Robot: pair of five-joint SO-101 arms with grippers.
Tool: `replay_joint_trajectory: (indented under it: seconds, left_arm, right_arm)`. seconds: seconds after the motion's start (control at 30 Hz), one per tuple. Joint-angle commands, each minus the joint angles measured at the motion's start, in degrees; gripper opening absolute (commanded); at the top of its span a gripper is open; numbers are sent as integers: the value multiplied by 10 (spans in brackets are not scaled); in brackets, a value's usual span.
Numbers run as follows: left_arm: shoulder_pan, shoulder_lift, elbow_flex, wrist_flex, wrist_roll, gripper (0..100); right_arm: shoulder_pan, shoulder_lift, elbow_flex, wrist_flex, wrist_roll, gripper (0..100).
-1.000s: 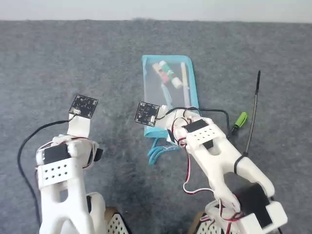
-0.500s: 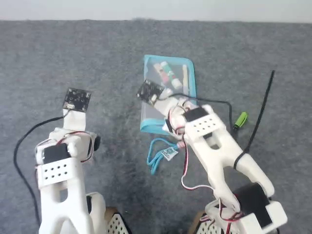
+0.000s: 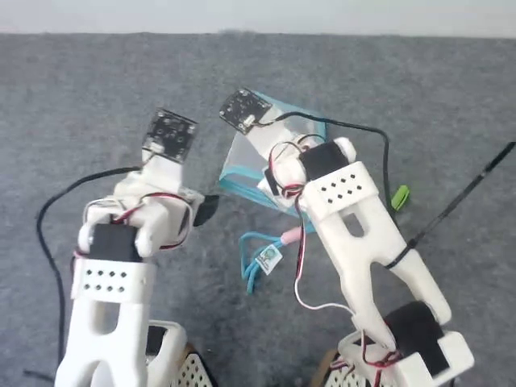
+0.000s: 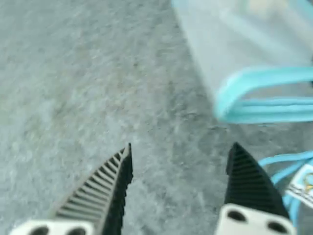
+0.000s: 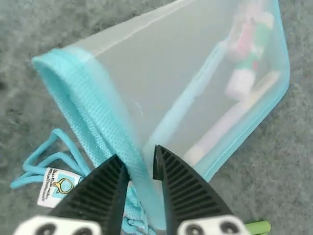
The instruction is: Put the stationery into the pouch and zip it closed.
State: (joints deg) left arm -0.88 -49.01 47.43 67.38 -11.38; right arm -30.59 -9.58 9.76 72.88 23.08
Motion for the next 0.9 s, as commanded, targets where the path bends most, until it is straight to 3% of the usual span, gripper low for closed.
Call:
replay_joint_trajectory:
  seconds: [0.0, 0.4, 0.67, 0.87]
  left_arm:
    - [30, -16, -36, 4, 22, 299]
    - [43, -15, -35, -56, 56, 299]
    - [43, -15, 54, -151, 61, 299]
    - [45, -15, 88, -171, 60, 299]
  right_arm:
    - [-15, -13, -48, 27, -19, 7]
    - [-18, -16, -52, 69, -20, 8]
    - [-29, -102, -49, 120, -17, 8]
    - [-53, -131, -50, 141, -17, 8]
